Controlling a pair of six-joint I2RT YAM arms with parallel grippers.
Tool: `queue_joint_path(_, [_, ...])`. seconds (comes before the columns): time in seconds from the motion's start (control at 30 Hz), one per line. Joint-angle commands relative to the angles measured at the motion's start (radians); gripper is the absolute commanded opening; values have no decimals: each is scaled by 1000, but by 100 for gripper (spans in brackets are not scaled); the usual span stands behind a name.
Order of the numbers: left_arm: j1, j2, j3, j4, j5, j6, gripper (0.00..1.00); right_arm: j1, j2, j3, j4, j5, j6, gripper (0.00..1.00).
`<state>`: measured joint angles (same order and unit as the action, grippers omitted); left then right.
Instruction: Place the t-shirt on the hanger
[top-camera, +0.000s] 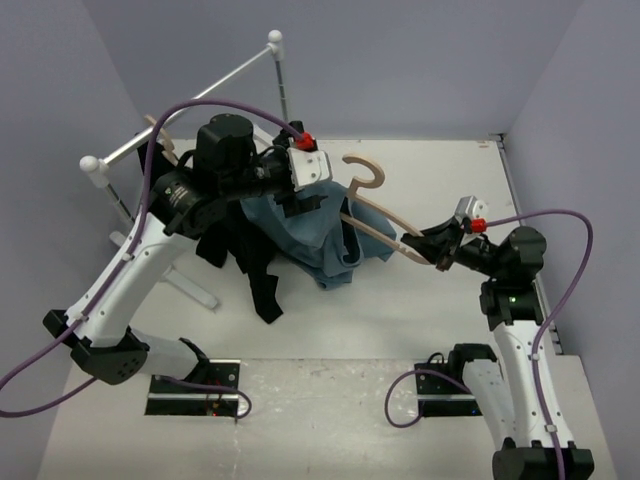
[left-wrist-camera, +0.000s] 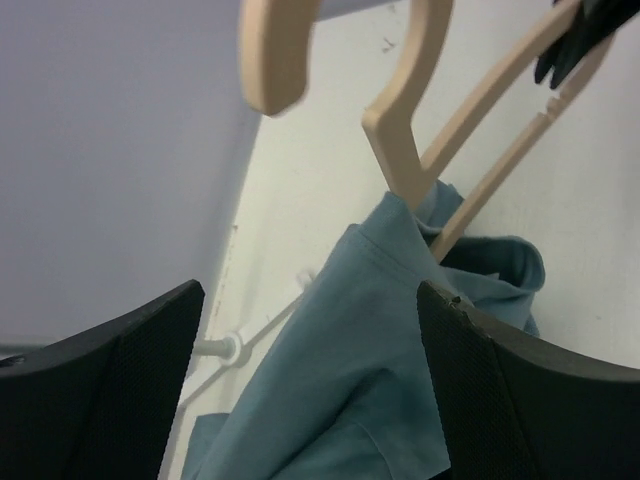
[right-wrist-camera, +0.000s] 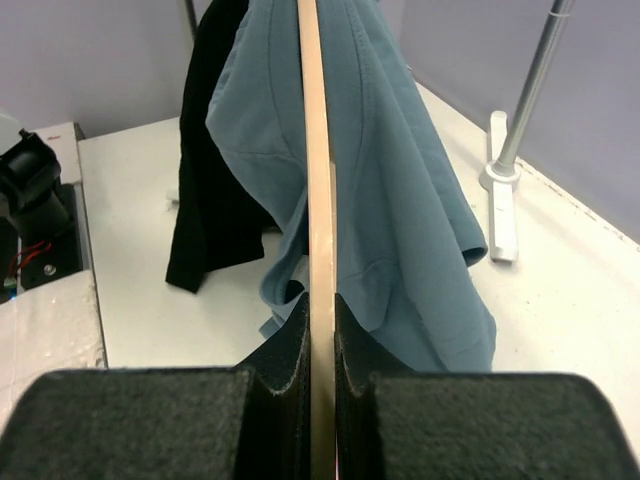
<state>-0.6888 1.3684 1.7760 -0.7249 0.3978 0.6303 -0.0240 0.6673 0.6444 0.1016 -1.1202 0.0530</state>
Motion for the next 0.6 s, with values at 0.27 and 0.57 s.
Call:
queue_joint_path(0.27, [12,-7,-31,-98,80,73,60,-41,47,186,-80,-323,-183,0])
queue_joint_path(0.57, [14,-9,-45,-112,155,88,0,-45,69,219,-99,-256,-189,0])
